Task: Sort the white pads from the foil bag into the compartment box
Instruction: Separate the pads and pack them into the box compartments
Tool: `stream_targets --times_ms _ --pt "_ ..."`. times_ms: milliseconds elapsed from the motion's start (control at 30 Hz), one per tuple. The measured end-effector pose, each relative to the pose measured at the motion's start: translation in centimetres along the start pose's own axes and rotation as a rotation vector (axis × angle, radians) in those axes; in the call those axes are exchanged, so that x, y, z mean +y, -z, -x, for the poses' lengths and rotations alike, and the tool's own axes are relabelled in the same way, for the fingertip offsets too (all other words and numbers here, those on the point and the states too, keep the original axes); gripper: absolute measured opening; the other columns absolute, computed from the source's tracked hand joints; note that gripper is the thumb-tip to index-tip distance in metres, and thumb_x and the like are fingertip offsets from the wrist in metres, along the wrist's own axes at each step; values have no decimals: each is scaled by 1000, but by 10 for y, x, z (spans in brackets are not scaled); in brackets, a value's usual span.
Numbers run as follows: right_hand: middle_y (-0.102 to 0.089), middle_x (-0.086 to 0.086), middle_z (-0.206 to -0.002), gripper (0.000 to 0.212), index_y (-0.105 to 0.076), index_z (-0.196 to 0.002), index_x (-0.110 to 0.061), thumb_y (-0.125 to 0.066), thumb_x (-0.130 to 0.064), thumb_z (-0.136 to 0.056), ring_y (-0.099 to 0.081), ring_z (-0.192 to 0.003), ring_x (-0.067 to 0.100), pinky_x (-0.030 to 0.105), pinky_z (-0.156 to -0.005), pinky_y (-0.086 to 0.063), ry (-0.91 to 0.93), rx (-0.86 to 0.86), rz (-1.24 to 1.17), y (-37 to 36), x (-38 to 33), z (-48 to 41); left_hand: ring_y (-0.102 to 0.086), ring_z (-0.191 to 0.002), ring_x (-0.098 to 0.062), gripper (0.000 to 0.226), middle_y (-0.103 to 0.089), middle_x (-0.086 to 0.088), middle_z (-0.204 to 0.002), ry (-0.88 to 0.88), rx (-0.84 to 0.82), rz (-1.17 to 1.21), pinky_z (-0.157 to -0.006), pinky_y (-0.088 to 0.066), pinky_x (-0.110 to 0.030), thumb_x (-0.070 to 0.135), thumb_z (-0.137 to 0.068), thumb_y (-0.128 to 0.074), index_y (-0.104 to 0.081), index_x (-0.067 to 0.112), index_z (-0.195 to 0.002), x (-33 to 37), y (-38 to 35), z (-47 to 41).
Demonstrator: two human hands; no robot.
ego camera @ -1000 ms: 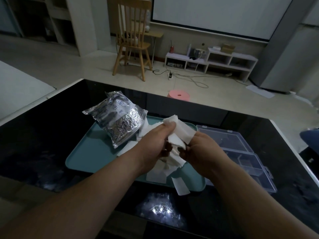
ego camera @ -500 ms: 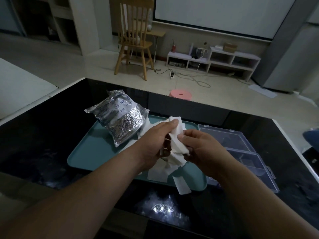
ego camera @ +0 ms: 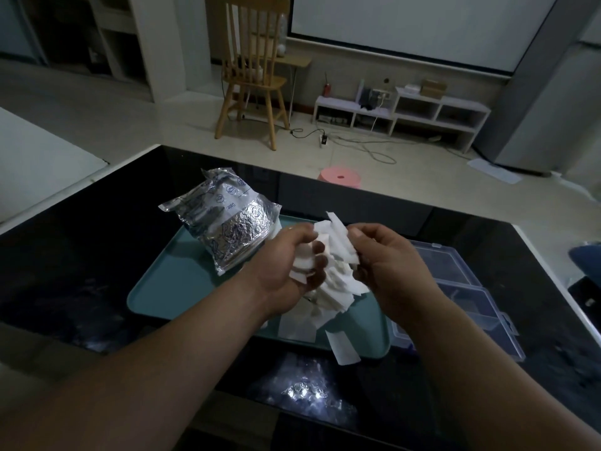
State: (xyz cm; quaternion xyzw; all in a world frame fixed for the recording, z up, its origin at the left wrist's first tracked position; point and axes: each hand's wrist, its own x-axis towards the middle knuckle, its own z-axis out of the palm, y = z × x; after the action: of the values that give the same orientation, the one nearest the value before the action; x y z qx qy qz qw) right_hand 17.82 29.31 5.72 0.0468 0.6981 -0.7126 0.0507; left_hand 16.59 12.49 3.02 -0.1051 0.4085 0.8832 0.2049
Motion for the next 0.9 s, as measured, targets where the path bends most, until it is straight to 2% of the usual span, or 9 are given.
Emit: stream_targets --times_ms 100,167,267,400,500,567,700,800,900 --pt "-75 3 -92 11 -70 -107 -17 -63 -25 -104 -67 -73 14 28 -63 -51 149 99 267 -6 5 -1 -50 -62 -13 33 -61 -7 -88 97 -162 -43 -49 -37 -19 43 -99 -59 -63 17 -118 -1 -8 7" --pt "-74 -2 -93 10 -70 -107 -21 -63 -27 -103 -69 -77 11 24 -63 -51 218 122 373 -9 6 0 -49 -63 -14 30 -62 -10 -91 126 -222 -42 -44 -32 -14 36 -102 -53 -59 12 -120 0 -10 10" --pt "-75 -6 -94 10 -72 -107 -23 -63 -27 -104 -72 -79 6 20 -63 -57 262 83 463 -8 7 3 -54 -72 -18 29 -63 -12 -97 150 -260 -55 -42 -34 -13 29 -103 -52 -59 10 -123 -2 -9 13" --pt "-73 -6 -92 10 -70 -110 -24 -65 -29 -103 -72 -77 6 25 -62 -62 271 128 500 -6 8 3 -58 -84 -22 38 -62 -13 -110 129 -251 -97 -50 -40 -19 37 -103 -53 -61 12 -130 -3 -11 15" --pt "-69 -12 -95 20 -67 -123 -26 -60 -29 -105 -67 -81 1 15 -63 -52 284 210 539 -5 8 3 -63 -85 -24 40 -65 -15 -114 86 -235 -132 -49 -43 -21 34 -103 -52 -61 9 -133 -3 -14 17" --pt "-68 -10 -94 26 -65 -131 -25 -59 -26 -105 -65 -81 3 15 -64 -45 277 212 525 -3 7 3 -66 -78 -23 34 -68 -15 -108 60 -207 -159 -47 -43 -21 29 -103 -53 -62 8 -130 -3 -14 17" --pt "-70 -6 -87 28 -66 -132 -26 -58 -26 -105 -65 -76 5 20 -68 -46 257 83 587 -1 5 3 -65 -66 -21 15 -72 -11 -94 16 -150 -279 -44 -29 -19 23 -105 -53 -60 14 -113 -4 -10 16" --pt "-76 -5 -82 20 -76 -109 -29 -59 -22 -102 -64 -65 2 25 -65 -49 207 -61 535 0 2 2 -66 -64 -20 13 -72 -9 -90 1 -142 -390 -43 -27 -19 23 -104 -56 -61 13 -111 -4 -9 16" --pt "-75 5 -84 25 -79 -97 -25 -56 -16 -101 -58 -70 15 34 -67 -47 89 -132 412 2 1 1 -63 -60 -17 20 -67 -8 -83 -16 -138 -416 -44 -29 -19 20 -103 -58 -58 8 -118 -3 -8 15"
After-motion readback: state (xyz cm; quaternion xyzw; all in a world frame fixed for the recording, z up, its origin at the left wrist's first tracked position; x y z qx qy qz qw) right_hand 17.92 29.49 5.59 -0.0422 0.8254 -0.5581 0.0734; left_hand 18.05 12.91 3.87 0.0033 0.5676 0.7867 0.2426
